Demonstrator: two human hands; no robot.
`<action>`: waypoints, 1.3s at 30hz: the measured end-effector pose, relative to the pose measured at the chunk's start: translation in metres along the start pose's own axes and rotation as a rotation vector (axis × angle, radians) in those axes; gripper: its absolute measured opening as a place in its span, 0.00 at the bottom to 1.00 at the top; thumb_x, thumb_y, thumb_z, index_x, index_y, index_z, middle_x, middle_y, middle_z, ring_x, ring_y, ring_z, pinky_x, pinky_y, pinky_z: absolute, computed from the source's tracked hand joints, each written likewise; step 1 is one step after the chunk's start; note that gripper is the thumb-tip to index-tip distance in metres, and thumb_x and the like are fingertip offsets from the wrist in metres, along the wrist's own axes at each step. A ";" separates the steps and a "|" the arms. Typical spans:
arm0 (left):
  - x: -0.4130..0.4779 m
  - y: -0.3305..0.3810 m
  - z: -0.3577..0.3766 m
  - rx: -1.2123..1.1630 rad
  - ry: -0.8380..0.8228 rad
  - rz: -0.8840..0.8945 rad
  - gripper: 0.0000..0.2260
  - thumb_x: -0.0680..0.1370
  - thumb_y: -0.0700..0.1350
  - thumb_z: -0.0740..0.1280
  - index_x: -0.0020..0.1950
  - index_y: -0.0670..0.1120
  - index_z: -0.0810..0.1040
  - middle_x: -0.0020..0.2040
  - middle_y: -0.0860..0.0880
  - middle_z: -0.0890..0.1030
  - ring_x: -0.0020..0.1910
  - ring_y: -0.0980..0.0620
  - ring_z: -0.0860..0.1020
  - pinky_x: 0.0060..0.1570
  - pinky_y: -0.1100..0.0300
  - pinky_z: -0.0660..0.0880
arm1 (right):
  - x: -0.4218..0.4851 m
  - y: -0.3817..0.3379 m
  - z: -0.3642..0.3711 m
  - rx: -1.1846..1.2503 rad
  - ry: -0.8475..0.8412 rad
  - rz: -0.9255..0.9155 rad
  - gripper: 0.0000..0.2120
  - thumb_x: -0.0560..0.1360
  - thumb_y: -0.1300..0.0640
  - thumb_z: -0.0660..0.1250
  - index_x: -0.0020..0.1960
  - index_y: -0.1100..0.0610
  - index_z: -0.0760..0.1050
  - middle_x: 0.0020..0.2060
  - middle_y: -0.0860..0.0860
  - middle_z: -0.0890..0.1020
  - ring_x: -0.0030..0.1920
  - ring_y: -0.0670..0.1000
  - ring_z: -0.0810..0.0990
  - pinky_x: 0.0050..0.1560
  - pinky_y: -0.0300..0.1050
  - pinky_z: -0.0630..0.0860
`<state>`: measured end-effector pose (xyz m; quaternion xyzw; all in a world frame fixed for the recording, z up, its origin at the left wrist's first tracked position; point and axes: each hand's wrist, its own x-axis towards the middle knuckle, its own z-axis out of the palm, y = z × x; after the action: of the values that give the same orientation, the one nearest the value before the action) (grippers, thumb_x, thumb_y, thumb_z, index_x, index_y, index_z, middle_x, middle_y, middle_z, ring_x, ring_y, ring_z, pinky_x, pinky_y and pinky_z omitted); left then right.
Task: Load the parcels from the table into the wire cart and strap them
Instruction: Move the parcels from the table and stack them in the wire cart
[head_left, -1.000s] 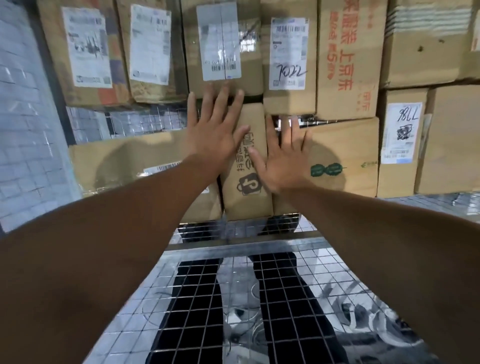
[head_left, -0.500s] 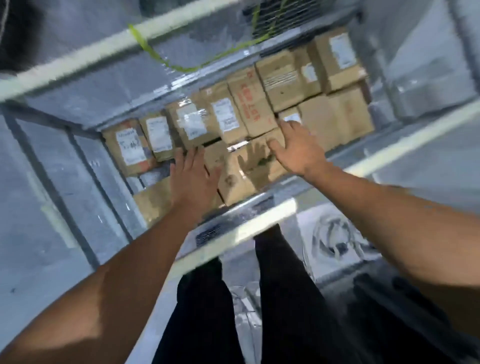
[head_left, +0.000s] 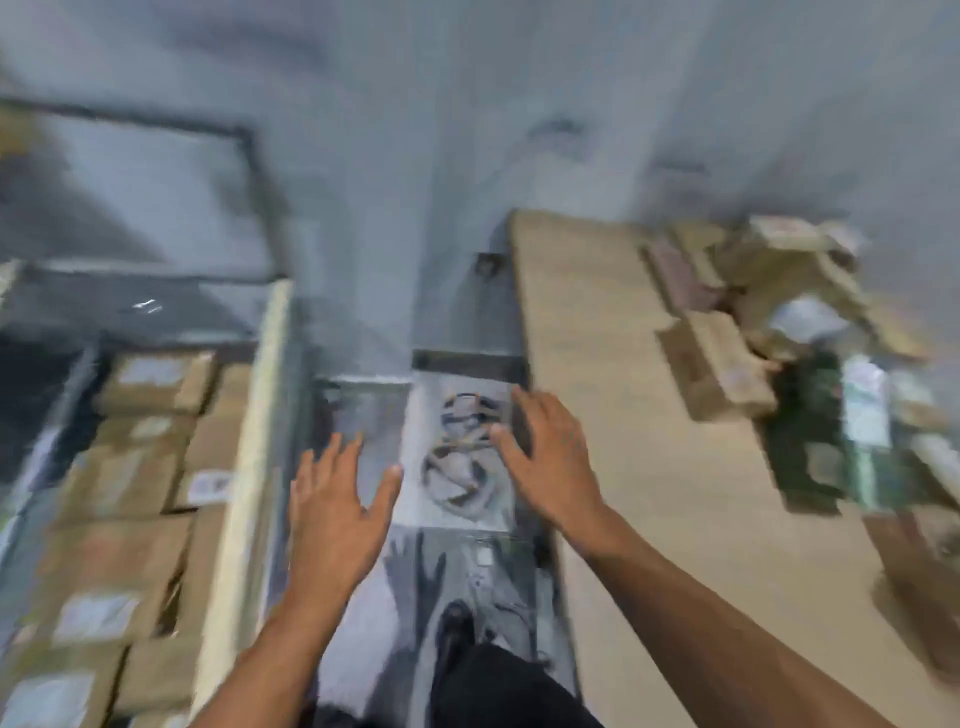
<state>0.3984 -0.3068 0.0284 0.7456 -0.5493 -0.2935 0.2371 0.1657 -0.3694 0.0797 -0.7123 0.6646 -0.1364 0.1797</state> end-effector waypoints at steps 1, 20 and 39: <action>0.005 0.033 0.019 0.006 -0.059 0.075 0.37 0.81 0.69 0.58 0.79 0.43 0.69 0.80 0.40 0.66 0.81 0.37 0.59 0.81 0.42 0.54 | -0.007 0.034 -0.027 0.012 0.054 0.099 0.29 0.83 0.43 0.63 0.80 0.54 0.66 0.78 0.56 0.68 0.80 0.57 0.62 0.79 0.58 0.56; 0.131 0.429 0.428 0.254 -0.460 0.516 0.27 0.83 0.67 0.55 0.82 0.67 0.55 0.84 0.50 0.34 0.83 0.38 0.41 0.80 0.36 0.55 | 0.021 0.410 -0.148 0.434 0.451 0.546 0.25 0.83 0.42 0.62 0.78 0.45 0.65 0.72 0.44 0.70 0.69 0.39 0.67 0.66 0.39 0.64; 0.078 0.274 0.289 -0.719 -0.425 0.022 0.34 0.77 0.59 0.70 0.76 0.74 0.54 0.75 0.59 0.72 0.71 0.56 0.76 0.70 0.51 0.74 | 0.082 0.300 -0.061 0.861 0.098 0.599 0.22 0.70 0.30 0.66 0.62 0.35 0.75 0.57 0.49 0.73 0.59 0.54 0.77 0.61 0.56 0.79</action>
<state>0.0284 -0.4686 -0.0072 0.5323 -0.4565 -0.6115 0.3666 -0.1235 -0.4709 -0.0008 -0.3458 0.7305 -0.3730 0.4557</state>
